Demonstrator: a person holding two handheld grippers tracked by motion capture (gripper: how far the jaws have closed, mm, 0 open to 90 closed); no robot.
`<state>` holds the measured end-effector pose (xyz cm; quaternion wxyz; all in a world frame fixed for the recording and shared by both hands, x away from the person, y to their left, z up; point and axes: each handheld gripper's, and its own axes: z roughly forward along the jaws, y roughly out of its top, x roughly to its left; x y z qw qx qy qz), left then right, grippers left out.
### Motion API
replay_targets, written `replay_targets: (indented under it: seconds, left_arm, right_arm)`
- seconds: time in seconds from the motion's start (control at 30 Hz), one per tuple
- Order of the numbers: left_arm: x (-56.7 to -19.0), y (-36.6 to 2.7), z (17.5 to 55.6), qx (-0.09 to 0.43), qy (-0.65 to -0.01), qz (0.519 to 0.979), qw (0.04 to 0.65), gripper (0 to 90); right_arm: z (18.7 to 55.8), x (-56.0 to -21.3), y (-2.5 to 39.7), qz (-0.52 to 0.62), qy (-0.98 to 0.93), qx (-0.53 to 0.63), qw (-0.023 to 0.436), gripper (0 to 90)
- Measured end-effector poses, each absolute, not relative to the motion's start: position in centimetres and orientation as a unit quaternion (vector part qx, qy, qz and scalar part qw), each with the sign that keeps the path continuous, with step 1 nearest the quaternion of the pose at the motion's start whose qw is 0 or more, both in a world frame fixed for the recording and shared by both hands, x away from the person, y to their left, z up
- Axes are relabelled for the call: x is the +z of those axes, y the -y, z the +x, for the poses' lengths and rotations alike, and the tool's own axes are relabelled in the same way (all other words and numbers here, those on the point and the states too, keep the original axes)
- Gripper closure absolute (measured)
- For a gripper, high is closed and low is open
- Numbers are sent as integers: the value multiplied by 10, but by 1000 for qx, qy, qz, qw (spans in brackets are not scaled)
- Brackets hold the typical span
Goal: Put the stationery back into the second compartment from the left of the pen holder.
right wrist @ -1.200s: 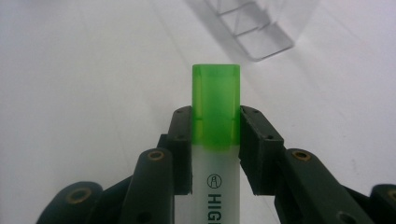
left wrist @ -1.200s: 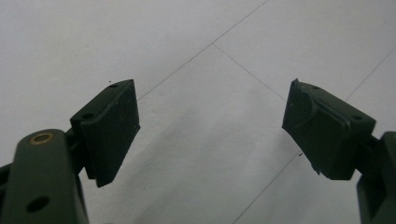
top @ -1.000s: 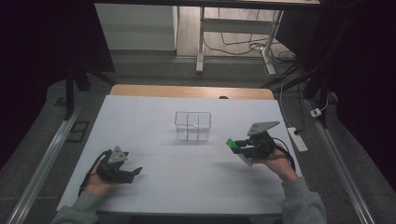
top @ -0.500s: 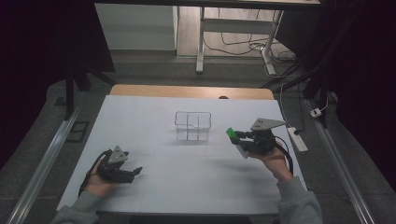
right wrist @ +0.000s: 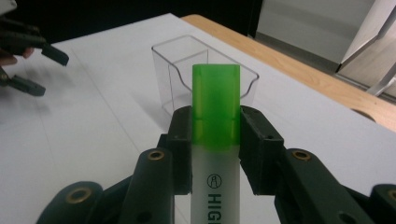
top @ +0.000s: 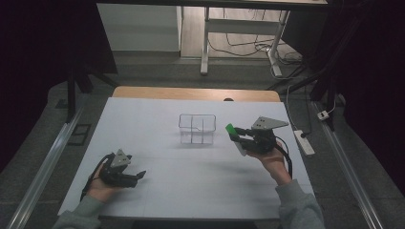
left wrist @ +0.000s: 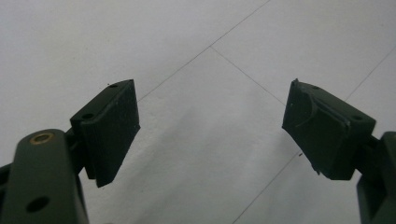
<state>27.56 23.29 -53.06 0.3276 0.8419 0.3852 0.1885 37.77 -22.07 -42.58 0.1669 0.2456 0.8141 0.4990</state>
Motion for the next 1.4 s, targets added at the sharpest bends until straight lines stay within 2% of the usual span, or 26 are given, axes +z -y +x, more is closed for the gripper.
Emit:
replay_targets:
  seconds: [1.4]
  left_arm:
    - [-530,-233,275,186,-393,838,330,178]
  right_arm:
    - [406,-408,171,236,-779,555,172,665]
